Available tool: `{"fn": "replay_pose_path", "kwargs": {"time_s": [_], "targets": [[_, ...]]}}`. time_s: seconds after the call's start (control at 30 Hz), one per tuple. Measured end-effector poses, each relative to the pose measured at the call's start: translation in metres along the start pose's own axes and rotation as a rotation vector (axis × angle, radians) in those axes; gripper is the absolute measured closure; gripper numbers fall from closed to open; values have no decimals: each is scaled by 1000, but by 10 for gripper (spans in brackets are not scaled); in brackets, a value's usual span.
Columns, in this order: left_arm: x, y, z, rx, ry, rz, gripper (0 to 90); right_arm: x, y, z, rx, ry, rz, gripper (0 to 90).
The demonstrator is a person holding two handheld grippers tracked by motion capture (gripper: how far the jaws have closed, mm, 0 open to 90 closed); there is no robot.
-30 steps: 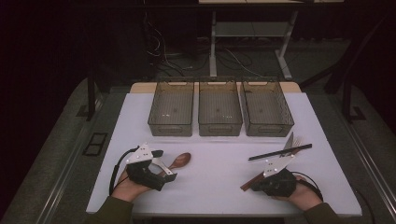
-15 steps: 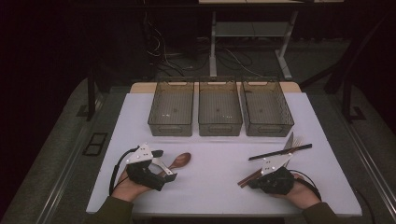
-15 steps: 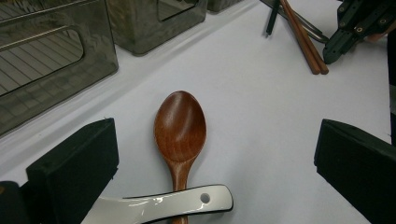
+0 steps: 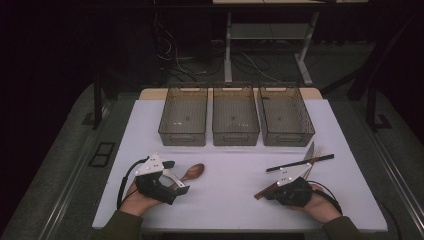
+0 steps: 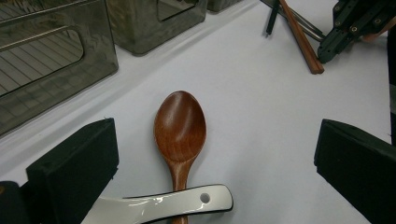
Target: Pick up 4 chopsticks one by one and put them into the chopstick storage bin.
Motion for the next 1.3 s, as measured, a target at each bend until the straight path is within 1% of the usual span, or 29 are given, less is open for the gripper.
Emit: {"fn": "replay_pose_path", "kwargs": {"time_s": [0.27, 0.47, 0.73, 0.87, 0.93, 1.3], "targets": [[0, 0, 0, -1, 1, 1, 0, 2, -3, 3, -9, 0, -10, 892], [0, 0, 0, 3, 3, 1, 0, 4, -4, 6, -1, -8, -12, 892], [0, 0, 0, 4, 3, 1, 0, 8, -9, 12, -13, -7, -24, 892], [0, 0, 0, -2, 2, 2, 0, 10, -10, 14, -13, -9, -23, 892], [0, 0, 0, -4, 0, 2, 0, 11, -12, 15, -20, -9, -30, 892], [0, 0, 0, 0, 0, 3, 0, 14, -16, 21, -22, -15, -36, 892]]}}
Point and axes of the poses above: each handheld gripper's, and its own axes: x roughly forward along the jaws, z roughly out of its top, y roughly to its left, the point moved 9 cm from there along x, roughly forward along the jaws, and after that the axes turned 11 degrees about z, right-handed, at the moved point
